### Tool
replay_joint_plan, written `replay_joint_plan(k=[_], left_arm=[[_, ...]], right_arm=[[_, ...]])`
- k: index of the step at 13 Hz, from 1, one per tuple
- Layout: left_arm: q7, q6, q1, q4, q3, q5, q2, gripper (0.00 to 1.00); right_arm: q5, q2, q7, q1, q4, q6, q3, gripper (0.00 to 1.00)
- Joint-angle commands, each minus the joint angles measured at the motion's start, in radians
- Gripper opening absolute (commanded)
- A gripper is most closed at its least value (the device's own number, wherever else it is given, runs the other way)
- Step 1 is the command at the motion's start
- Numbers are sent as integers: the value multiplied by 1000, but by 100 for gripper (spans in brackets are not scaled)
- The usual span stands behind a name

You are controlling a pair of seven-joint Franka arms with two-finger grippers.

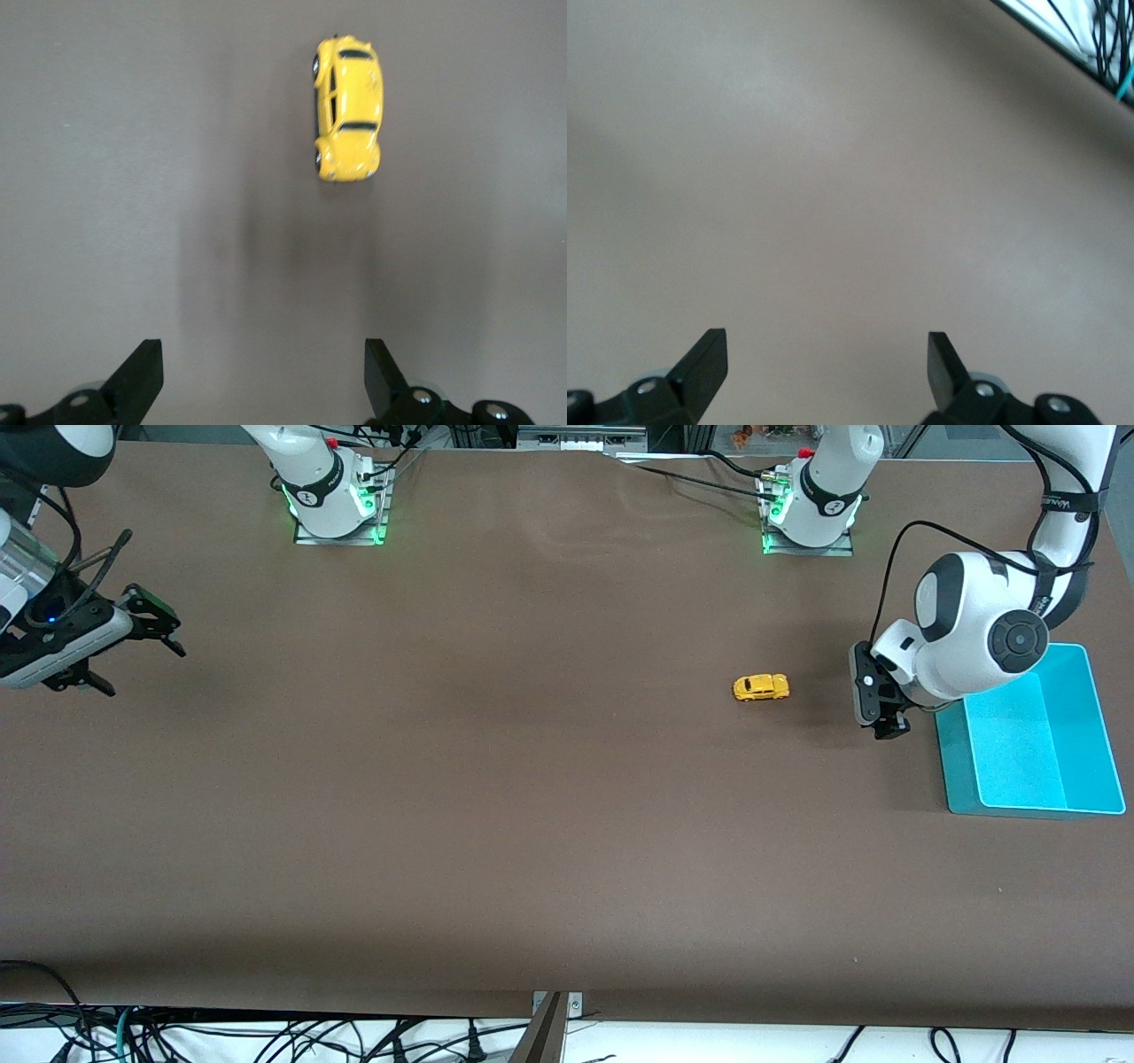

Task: Wind and store yellow beetle car
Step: 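Lower the left gripper over the car and close on it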

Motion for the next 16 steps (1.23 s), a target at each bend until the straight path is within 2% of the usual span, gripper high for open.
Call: replay_joint_plan(k=[1, 3, 5, 11, 16], left_arm=[[13, 50, -7, -65, -49, -5, -46, 100], [5, 109, -32, -104, -68, -8, -44, 100], [-36, 154, -64, -131, -72, -20, -40, 100], [-302, 229, -98, -197, -191, -22, -38, 100], [-327, 344, -104, -273, -203, -20, -27, 100]], right_arm=[[14, -19, 282, 26, 36, -106, -1, 100], [12, -35, 440, 42, 49, -156, 1, 100], [0, -38, 450, 44, 50, -165, 1, 100], [-3, -38, 445, 46, 41, -154, 1, 100], [-5, -36, 444, 47, 35, -148, 1, 100]])
